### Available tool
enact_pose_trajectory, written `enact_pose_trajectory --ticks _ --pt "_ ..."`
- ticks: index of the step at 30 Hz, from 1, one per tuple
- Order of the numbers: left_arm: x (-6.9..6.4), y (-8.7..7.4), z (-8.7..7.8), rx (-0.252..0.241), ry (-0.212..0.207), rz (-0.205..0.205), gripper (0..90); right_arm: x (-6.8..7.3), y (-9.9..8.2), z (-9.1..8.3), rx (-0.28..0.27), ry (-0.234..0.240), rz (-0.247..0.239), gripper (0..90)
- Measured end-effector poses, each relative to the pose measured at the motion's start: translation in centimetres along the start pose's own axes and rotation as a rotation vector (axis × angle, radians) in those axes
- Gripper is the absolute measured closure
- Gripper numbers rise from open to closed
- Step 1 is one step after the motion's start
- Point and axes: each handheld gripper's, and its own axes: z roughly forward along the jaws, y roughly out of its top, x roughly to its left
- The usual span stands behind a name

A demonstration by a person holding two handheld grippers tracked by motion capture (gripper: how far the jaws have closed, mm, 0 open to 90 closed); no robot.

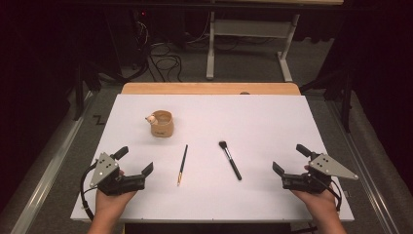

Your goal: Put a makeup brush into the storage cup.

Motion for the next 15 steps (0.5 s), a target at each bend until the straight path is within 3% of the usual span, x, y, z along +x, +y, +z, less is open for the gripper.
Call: enact_pose_trajectory --ticks 15 --pt "0.13 0.00 0.09 0.014 0.012 0.007 0.7 -0.11 -0.18 0.03 0.002 0.000 0.000 0.4"
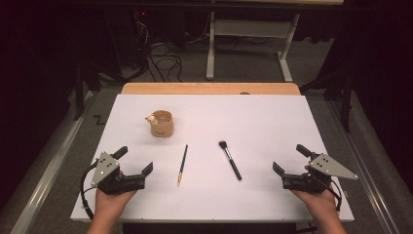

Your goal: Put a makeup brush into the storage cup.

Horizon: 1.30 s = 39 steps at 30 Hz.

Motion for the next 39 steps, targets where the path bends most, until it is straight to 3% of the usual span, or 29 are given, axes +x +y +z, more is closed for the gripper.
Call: enact_pose_trajectory --ticks 32,39 --pt "0.39 -0.10 -0.15 0.003 0.005 -0.009 0.8 0.18 -0.23 0.29 0.011 0.001 -0.009 0.4" --pt "0.64 -0.20 -0.11 0.011 0.003 -0.029 0.8 0.15 -0.28 0.31 0.018 0.001 -0.010 0.4"
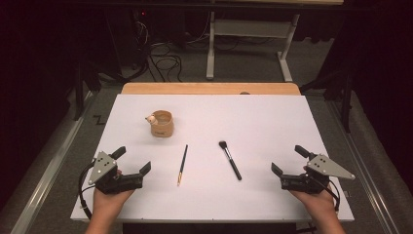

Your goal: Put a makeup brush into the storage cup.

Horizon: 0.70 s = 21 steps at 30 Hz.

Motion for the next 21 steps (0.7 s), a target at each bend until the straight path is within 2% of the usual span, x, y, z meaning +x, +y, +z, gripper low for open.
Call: enact_pose_trajectory --ticks 7,13,21 --pt "0.19 -0.06 0.12 0.020 -0.007 -0.013 1.0 0.00 -0.12 0.10 0.008 0.001 0.002 0.4" --pt "0.62 -0.26 0.28 0.044 0.015 -0.024 1.0 0.01 -0.20 0.21 0.013 -0.003 -0.006 0.4" --pt "0.86 -0.48 0.54 0.072 0.018 -0.027 1.6 -0.03 -0.19 0.20 0.011 -0.006 -0.010 0.4"
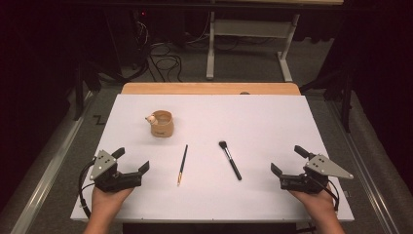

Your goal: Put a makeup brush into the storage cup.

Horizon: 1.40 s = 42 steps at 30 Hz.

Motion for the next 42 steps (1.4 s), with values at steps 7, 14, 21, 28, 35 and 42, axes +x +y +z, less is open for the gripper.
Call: enact_pose_trajectory --ticks 7,14,21,28,35,42 --pt "0.1 -0.1 0.2 0.022 -0.003 -0.006 1.6 0.1 -0.1 0.1 0.006 0.002 0.002 0.4" --pt "0.1 -0.1 0.3 0.049 0.005 -0.001 1.7 0.1 -0.4 0.5 0.016 -0.001 -0.002 0.4" --pt "0.1 -0.2 0.6 0.097 0.025 0.015 2.3 0.3 -0.5 0.7 0.026 -0.004 -0.010 0.4" --pt "0.2 -0.1 0.7 0.128 0.037 0.014 2.2 0.3 -0.6 0.8 0.033 -0.011 -0.004 0.4" --pt "0.5 -0.1 0.8 0.153 0.033 -0.002 2.3 0.3 -0.2 1.0 0.053 -0.007 0.000 0.4" --pt "0.4 -0.2 1.1 0.179 0.028 -0.003 2.2 0.5 0.3 1.0 0.061 0.003 -0.024 0.4"
